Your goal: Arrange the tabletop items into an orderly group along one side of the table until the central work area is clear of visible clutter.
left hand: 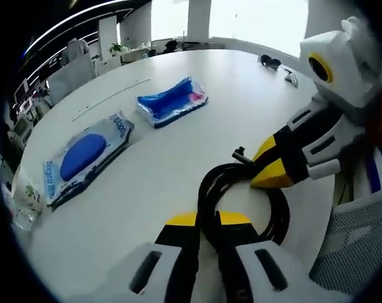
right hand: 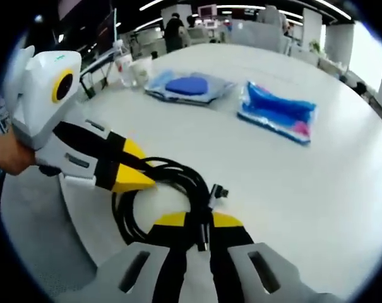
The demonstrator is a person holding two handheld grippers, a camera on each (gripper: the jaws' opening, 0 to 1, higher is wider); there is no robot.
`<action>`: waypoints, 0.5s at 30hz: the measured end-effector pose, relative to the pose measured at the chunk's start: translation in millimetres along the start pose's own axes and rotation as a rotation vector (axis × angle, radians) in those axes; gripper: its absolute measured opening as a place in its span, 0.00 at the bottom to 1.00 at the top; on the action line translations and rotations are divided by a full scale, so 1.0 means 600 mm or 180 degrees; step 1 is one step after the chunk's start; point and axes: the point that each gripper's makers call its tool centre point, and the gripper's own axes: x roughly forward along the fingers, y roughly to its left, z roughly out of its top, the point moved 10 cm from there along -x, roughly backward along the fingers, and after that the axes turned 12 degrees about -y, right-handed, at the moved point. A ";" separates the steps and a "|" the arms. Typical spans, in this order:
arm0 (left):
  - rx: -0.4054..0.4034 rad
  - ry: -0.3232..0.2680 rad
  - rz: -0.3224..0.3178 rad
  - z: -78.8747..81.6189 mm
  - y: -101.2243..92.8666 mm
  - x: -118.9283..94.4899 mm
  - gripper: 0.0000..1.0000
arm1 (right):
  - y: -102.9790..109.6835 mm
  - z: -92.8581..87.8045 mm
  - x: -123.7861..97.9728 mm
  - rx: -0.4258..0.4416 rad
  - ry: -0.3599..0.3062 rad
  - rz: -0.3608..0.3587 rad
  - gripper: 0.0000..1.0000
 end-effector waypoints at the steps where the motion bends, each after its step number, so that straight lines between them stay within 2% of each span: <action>1: -0.0004 0.0004 -0.0001 0.000 0.002 -0.001 0.07 | 0.001 0.001 0.000 0.0012 0.0006 0.0011 0.08; 15: 0.0002 -0.0073 0.0085 0.017 0.024 -0.031 0.06 | 0.016 0.041 0.002 -0.0006 -0.0081 0.0120 0.08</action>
